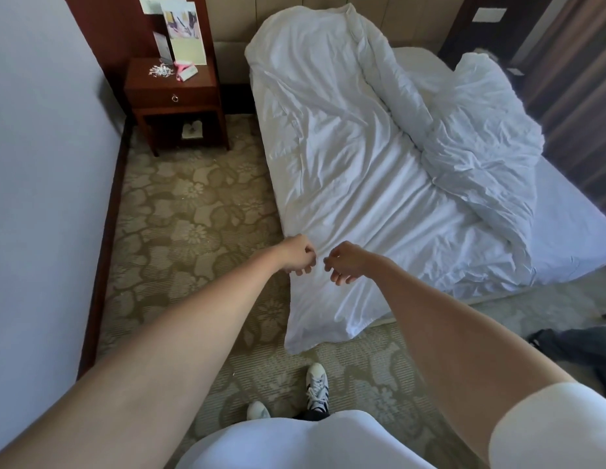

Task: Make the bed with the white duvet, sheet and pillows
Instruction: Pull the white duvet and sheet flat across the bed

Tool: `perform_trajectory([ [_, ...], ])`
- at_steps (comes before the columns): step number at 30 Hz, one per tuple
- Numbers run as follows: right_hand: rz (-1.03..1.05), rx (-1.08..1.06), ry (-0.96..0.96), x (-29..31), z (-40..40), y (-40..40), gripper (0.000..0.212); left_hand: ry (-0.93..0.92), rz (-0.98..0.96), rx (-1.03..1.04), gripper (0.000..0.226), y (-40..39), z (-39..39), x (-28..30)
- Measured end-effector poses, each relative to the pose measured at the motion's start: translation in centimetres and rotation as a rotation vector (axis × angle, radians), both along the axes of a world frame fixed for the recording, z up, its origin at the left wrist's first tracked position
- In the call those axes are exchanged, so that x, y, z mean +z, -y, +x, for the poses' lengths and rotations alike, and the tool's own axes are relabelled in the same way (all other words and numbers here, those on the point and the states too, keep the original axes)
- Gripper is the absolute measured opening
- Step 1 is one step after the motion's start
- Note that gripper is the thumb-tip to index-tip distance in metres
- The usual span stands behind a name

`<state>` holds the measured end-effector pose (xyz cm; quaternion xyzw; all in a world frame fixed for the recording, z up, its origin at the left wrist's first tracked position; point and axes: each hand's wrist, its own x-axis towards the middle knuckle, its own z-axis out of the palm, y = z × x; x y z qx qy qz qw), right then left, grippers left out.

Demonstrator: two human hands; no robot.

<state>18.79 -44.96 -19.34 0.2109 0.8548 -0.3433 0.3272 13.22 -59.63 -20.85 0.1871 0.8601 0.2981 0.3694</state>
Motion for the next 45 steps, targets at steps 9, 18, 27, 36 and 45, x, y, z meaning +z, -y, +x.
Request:
perform_trajectory([
  [9,0.07,0.083,-0.103,0.0,-2.6,2.2,0.026,-0.228,-0.065,0.047,0.027,2.9,-2.8,-0.3],
  [18,0.148,0.169,-0.119,0.2,-8.2,1.5,0.026,-0.189,-0.05,0.089,0.029,3.6,-7.8,-0.4],
  [27,0.213,0.3,-0.132,-2.0,-23.3,1.1,0.027,-0.178,-0.061,0.192,0.033,2.5,-19.4,-0.9],
  [36,0.369,0.244,-0.246,2.7,-39.0,-5.4,0.026,-0.242,-0.096,0.218,0.029,-2.3,-37.0,2.3],
  [45,0.438,0.1,-0.174,1.4,-48.5,-11.0,0.038,-0.303,-0.185,-0.017,0.015,-10.5,-48.9,1.2],
])
